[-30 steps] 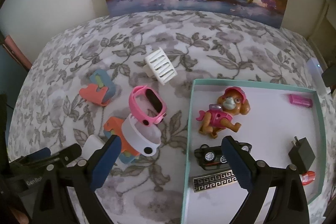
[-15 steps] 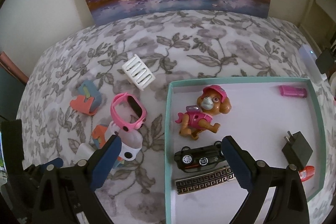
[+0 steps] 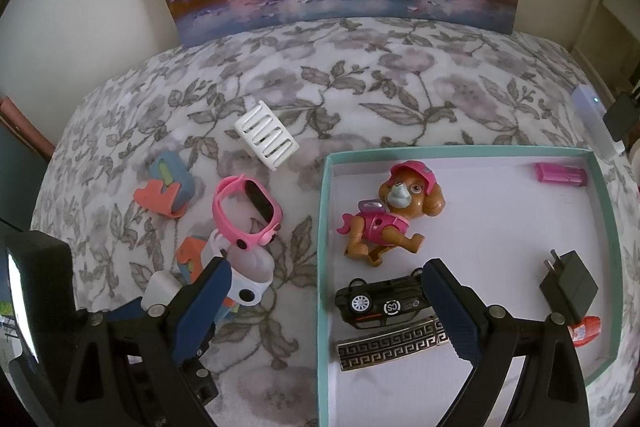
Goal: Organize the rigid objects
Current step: 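Lower the left gripper onto the white cube charger while the right tool approaches the white band, then grasp the white cube charger with the left gripper while the right gripper grasps the white band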
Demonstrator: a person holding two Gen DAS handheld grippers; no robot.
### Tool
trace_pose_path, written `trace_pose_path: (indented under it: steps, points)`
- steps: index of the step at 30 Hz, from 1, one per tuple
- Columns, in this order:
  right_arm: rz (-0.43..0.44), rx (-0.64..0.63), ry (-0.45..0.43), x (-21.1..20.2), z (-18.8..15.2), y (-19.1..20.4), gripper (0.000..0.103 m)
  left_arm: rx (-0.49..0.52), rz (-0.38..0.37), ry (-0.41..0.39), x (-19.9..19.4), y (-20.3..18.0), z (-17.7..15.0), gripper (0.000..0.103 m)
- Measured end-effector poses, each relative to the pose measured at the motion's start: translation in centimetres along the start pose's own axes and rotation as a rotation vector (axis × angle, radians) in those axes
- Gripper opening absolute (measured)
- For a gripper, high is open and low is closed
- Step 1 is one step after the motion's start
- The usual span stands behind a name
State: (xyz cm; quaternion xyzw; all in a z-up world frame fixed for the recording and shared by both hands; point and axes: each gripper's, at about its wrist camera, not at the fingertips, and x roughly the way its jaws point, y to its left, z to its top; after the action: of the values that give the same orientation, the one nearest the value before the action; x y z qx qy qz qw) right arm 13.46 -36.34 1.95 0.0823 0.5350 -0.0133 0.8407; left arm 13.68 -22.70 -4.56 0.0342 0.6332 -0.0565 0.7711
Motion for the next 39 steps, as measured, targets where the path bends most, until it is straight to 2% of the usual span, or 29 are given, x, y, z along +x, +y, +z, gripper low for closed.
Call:
trace_pose_path:
  steps: [2, 7, 17, 18, 21, 24, 26, 28, 34, 39]
  points:
    - [0.007, -0.005, 0.001, 0.0, 0.0, 0.2, 0.098, 0.006, -0.013, -0.008, -0.3, -0.4, 0.0, 0.065]
    - [0.040, -0.025, -0.003, 0.0, 0.0, 1.0, 0.092, -0.042, -0.020, -0.005, -0.8, 0.8, -0.3, 0.065]
    - [0.077, -0.103, 0.003, 0.6, -0.1, 3.7, 0.078, -0.295, -0.002, -0.024, -1.6, 6.0, -0.6, 0.065]
    - [0.082, -0.114, 0.004, 0.7, -0.1, 4.0, 0.074, -0.305, 0.002, -0.026, -1.7, 6.2, -0.6, 0.065]
    - [0.085, -0.141, 0.012, 1.2, -0.2, 4.9, 0.068, -0.327, 0.008, -0.040, -2.1, 6.8, -0.7, 0.065]
    - [0.078, -0.168, 0.021, 1.7, -0.3, 5.6, 0.056, -0.338, 0.004, -0.053, -2.5, 7.1, -0.7, 0.065]
    - [0.076, -0.182, 0.027, 2.0, -0.4, 6.0, 0.052, -0.340, 0.004, -0.054, -2.5, 7.1, -0.7, 0.065]
    - [0.064, -0.200, 0.029, 2.4, -0.5, 6.4, 0.042, -0.342, 0.001, -0.051, -2.2, 8.0, -0.7, 0.065]
    - [0.062, -0.230, 0.026, 2.6, -0.6, 7.1, 0.030, -0.348, 0.004, -0.053, -2.3, 11.1, -0.8, 0.065]
    - [0.063, -0.237, 0.027, 2.2, -0.7, 7.3, 0.021, -0.348, 0.013, -0.068, -3.3, 11.9, -0.4, 0.065]
